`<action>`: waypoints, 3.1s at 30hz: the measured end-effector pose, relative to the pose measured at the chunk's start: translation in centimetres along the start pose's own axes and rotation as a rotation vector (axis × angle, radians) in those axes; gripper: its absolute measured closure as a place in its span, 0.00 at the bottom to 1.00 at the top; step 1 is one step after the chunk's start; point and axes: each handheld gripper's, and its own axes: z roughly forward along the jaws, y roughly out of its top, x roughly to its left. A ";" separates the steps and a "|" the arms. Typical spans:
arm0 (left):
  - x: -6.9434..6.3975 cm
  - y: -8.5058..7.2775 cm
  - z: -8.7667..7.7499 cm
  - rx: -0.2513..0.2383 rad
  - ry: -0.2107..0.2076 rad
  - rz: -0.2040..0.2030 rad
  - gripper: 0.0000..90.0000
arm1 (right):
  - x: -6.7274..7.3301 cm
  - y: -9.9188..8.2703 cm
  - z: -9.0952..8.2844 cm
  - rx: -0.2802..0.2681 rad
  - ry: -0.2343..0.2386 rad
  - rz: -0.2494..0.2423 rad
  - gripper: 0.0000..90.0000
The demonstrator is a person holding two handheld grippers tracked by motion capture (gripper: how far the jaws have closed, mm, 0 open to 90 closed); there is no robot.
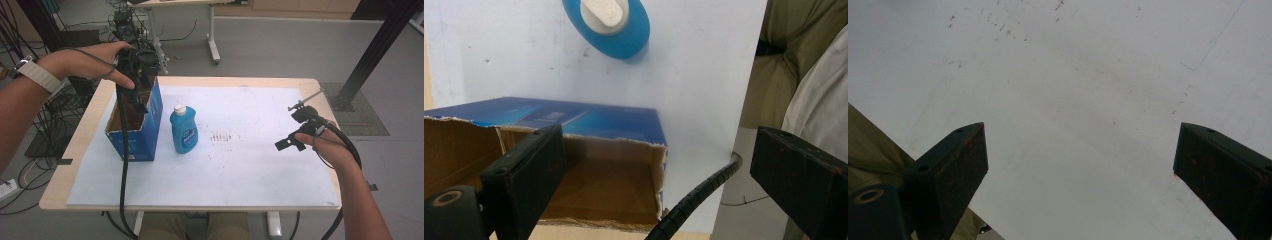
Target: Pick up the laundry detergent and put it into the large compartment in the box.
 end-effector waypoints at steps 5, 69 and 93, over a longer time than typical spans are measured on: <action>-0.1 0.2 -0.1 0.003 0.003 -0.002 0.09 | 0.0 -0.1 -0.1 -0.004 0.002 -0.003 0.08; 1.1 2.0 -0.6 0.032 0.000 -0.348 0.12 | -0.5 -0.8 -0.1 -0.003 0.004 0.014 0.08; 3.2 5.9 0.9 0.031 -0.017 -0.599 0.09 | -0.9 -1.3 0.1 -0.008 0.009 0.021 0.08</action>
